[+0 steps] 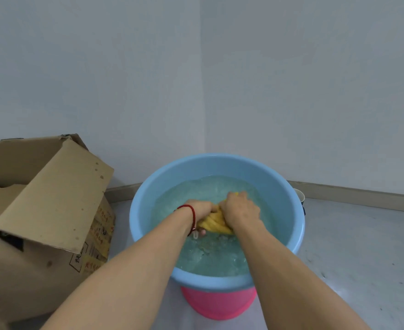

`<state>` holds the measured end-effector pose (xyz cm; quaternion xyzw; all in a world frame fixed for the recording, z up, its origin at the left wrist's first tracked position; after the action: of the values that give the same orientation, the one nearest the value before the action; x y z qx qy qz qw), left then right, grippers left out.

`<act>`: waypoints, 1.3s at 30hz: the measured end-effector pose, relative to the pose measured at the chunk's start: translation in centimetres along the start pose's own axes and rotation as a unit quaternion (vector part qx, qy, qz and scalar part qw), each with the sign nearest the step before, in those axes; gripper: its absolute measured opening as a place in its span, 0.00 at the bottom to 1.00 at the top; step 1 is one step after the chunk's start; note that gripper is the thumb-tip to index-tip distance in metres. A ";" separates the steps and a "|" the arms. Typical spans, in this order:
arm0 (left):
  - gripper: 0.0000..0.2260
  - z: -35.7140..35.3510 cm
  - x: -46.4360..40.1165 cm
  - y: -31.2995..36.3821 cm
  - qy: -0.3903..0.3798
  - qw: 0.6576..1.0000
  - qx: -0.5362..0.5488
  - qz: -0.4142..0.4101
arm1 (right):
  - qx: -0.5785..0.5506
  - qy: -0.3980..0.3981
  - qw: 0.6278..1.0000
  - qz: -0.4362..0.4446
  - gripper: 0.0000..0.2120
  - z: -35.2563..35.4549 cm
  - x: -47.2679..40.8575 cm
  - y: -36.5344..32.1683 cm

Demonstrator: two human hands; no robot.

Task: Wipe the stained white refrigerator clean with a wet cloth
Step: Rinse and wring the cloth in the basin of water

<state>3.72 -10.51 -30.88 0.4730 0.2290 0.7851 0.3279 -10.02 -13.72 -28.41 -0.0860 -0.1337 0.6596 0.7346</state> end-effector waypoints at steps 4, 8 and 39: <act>0.17 1.4 -0.3 -0.4 0.069 0.995 -0.073 -0.022 | 0.035 -0.037 0.997 -0.058 0.23 -1.8 0.9 0.6; 0.21 -0.7 -0.4 -1.2 0.035 0.998 0.040 0.016 | -0.090 -0.132 0.984 -0.080 0.25 -4.0 1.7 -2.0; 0.17 -0.5 1.8 1.2 0.115 0.993 0.011 -0.036 | -0.238 -0.057 0.968 -0.065 0.18 -1.6 0.2 -1.4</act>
<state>2.32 -10.04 -29.23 0.3747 0.2910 0.8193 0.3221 -8.19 -13.64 -29.48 -0.2119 -0.3333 0.5639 0.7253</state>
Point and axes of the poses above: each hand's wrist, its own x-axis away from the middle knuckle, its own z-axis out of the back of the hand, y = z × x, the point moved 6 cm from there along -x, towards the middle knuckle, and after that the axes turned 7 degrees about y, right-handed, at the moved point
